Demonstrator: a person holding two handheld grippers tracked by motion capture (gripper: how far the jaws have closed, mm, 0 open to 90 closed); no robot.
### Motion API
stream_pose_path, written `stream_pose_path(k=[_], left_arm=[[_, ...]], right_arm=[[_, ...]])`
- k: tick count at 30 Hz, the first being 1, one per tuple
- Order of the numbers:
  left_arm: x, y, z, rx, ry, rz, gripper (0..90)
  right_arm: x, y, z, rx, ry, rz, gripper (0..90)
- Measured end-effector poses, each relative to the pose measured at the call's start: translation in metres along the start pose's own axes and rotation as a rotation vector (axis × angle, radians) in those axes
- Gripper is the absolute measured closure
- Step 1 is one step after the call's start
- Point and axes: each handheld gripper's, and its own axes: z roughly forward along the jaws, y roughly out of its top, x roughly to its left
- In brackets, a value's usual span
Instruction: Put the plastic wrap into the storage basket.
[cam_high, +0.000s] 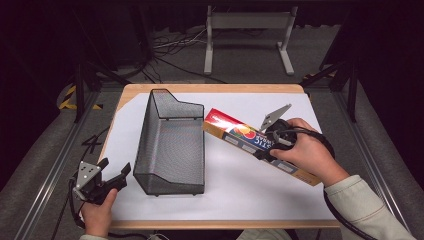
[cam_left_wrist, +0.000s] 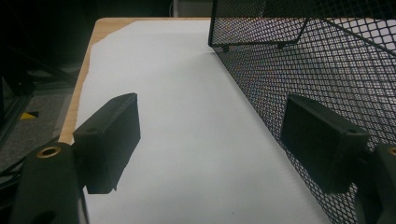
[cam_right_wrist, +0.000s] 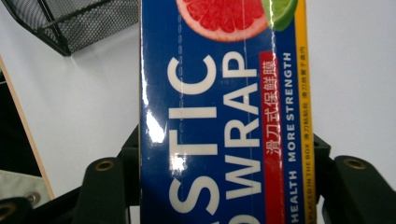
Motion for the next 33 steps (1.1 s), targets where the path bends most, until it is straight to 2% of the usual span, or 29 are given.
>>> stream_pose_path(k=[6, 11, 18, 20, 24, 29, 33], left_arm=[[0.000, 0.000, -0.001, 0.004, -0.001, 0.006, 20.8], [0.000, -0.001, -0.008, -0.036, 0.003, 0.012, 20.8], [0.001, -0.003, -0.011, -0.025, 0.007, 0.022, 20.6], [0.001, -0.003, -0.011, -0.027, 0.009, 0.019, 20.5], [0.003, -0.004, -0.014, -0.026, 0.016, 0.015, 20.6], [0.004, -0.005, -0.016, -0.026, 0.019, 0.008, 20.6], [0.005, -0.005, -0.015, -0.026, 0.017, 0.006, 20.6]], right_arm=[[0.000, 0.005, -0.005, -0.037, -0.010, 0.010, 40.4], [-0.001, 0.010, -0.006, -0.050, 0.002, 0.046, 40.4], [0.001, 0.024, -0.002, -0.060, -0.008, 0.132, 40.4], [0.002, 0.027, -0.002, -0.060, -0.008, 0.138, 40.5], [0.006, 0.041, 0.002, -0.057, -0.005, 0.176, 40.5], [0.010, 0.060, 0.008, -0.059, -0.012, 0.250, 40.5], [0.013, 0.071, 0.012, -0.059, -0.019, 0.274, 40.5]])
